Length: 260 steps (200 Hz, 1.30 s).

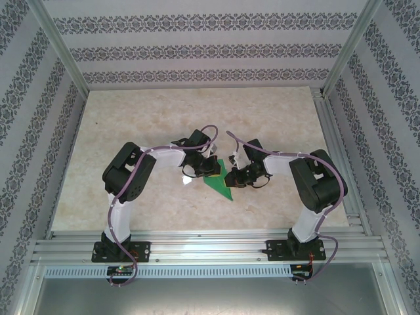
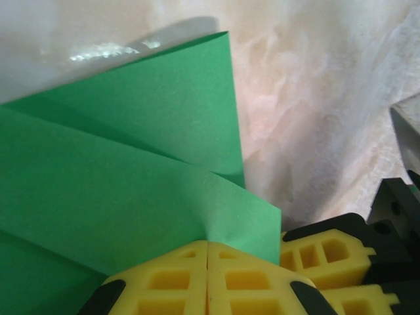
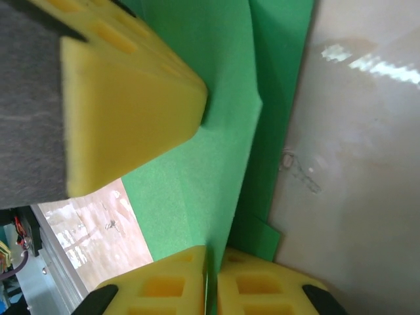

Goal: Fold a paper plane with a square sheet of paper (fold left side to right side)
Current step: Fourth fold the wing at the center of the table.

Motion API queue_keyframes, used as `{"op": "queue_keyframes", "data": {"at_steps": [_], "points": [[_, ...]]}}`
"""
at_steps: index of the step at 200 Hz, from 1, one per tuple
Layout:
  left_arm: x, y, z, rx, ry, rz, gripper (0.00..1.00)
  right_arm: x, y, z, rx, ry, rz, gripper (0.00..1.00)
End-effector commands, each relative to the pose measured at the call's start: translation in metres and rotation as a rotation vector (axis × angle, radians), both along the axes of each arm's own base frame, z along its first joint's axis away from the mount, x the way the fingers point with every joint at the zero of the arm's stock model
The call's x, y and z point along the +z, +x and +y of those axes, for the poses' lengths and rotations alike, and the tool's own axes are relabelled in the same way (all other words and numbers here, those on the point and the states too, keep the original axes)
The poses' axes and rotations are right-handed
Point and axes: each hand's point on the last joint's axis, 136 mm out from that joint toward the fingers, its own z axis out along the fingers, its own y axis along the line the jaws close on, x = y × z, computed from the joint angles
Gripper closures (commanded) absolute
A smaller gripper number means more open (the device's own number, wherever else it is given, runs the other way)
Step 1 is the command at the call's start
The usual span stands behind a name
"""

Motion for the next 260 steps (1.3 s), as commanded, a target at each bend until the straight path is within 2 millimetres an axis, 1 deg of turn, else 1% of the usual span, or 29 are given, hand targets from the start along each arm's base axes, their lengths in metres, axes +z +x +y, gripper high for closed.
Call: {"op": "queue_keyframes", "data": {"at_steps": [1,16,34,58,65,80,87,94,108,126,148,189,260], "points": [[-0.028,-0.009,0.009,-0.003,0.082,0.025,0.92,-0.002,0.007,-0.005,-0.017,-0.024,-0.013,0.85],[-0.035,-0.01,0.013,0.01,0.102,0.038,0.94,0.004,0.009,-0.008,-0.031,-0.039,-0.031,0.82],[-0.04,-0.011,0.017,0.021,0.121,0.046,0.94,0.017,0.012,-0.015,-0.046,-0.076,-0.061,0.76],[-0.042,-0.011,0.019,0.024,0.126,0.051,0.94,0.046,0.014,-0.027,-0.065,-0.128,-0.132,0.7],[-0.043,-0.012,0.019,0.025,0.128,0.051,0.94,0.055,0.014,-0.03,-0.07,-0.135,-0.151,0.69],[-0.042,-0.011,0.019,0.024,0.128,0.048,0.94,0.07,0.01,-0.027,-0.072,-0.115,-0.169,0.71],[-0.042,-0.011,0.019,0.024,0.129,0.048,0.94,0.076,0.006,-0.02,-0.063,-0.081,-0.173,0.72],[-0.042,-0.011,0.019,0.024,0.129,0.048,0.94,0.078,0.002,-0.014,-0.057,-0.061,-0.168,0.73],[-0.043,-0.011,0.019,0.022,0.127,0.05,0.94,0.073,-0.006,-0.001,-0.042,-0.028,-0.146,0.75],[-0.043,-0.011,0.019,0.024,0.126,0.051,0.94,0.059,-0.012,0.013,-0.038,0.009,-0.111,0.76],[-0.043,-0.012,0.019,0.023,0.131,0.051,0.95,0.042,-0.015,0.022,-0.027,0.018,-0.078,0.77],[-0.044,-0.012,0.02,0.025,0.138,0.054,0.95,0.018,-0.022,0.017,-0.035,0.0,-0.022,0.77],[-0.046,-0.011,0.022,0.029,0.15,0.057,0.95,0.003,-0.04,0.007,-0.061,-0.013,0.035,0.78]]}}
